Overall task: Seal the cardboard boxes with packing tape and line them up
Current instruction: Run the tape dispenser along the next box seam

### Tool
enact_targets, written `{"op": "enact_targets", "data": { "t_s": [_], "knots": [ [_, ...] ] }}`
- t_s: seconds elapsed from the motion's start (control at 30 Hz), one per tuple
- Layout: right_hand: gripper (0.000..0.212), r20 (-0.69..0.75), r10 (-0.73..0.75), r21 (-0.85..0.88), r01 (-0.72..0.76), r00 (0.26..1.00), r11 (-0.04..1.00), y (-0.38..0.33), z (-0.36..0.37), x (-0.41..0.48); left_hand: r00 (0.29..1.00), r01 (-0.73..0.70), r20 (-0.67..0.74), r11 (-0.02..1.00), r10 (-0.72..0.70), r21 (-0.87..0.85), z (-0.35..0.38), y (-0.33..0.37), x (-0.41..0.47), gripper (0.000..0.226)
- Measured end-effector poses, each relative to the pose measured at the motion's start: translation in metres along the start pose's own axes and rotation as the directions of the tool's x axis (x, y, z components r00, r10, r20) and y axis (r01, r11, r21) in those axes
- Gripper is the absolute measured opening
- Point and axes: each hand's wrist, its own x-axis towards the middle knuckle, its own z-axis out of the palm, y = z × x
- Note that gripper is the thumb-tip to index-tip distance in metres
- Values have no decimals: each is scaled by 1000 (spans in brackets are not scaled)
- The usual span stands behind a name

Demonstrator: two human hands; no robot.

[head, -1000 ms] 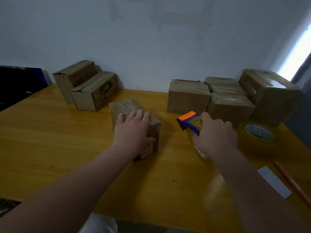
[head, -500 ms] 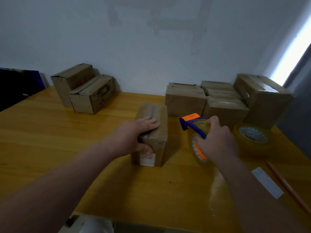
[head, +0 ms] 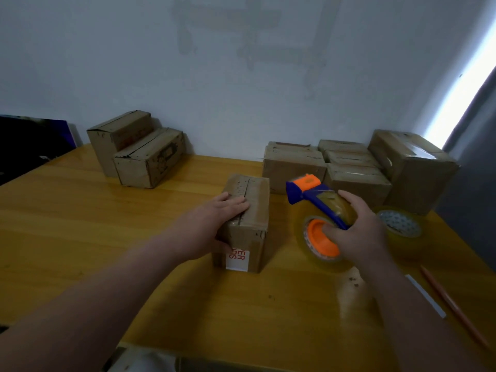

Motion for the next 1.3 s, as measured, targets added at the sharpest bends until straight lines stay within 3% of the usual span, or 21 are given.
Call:
{"op": "enact_targets", "data": {
  "t_s": [0.07,0.17,0.2,0.23,0.27,0.33,0.4,0.57,0.8,0.93,1.1,1.3],
  "knots": [
    [73,-16,-75,134,77,997,988,-6,-9,-2,1000,11,3,988,-11,-152,-11,4,-2,84],
    [73,33,-195,259,180,980,949,-18,-24,-5,966,44,-204,879,-158,-476,-31,20,-3,59],
    [73,64,-231,290,203,971,935,-21,-28,-7,936,71,-230,781,-267,-620,-37,24,-2,49],
    [73,97,-263,317,221,960,922,-25,-31,-9,912,106,-172,618,-372,-779,-41,28,0,40],
    [74,123,-291,335,237,949,912,-27,-33,-11,897,155,-42,401,-439,-903,-46,32,2,35],
    [74,150,-342,352,273,928,895,-32,-34,-14,876,267,229,31,-424,-963,-55,37,4,48],
    [73,163,-385,371,305,908,877,-35,-35,-17,870,349,362,-102,-336,-932,-59,40,4,56],
    [74,222,-436,367,340,872,866,-39,-37,-18,907,316,323,-69,-271,-946,-60,45,3,13],
    [77,442,-418,234,347,794,908,-41,-46,-7,889,332,250,163,-383,-929,-54,38,-6,10],
    [78,554,-374,193,322,744,927,-45,-57,1,871,340,248,157,-424,-927,-55,30,-10,7],
    [79,604,-302,62,335,737,940,-36,-73,8,823,333,146,258,-548,-907,-51,9,-21,7],
    [80,686,-254,40,314,682,949,-26,-78,11,791,328,163,184,-590,-927,-41,-1,-27,14]
  ]
}}
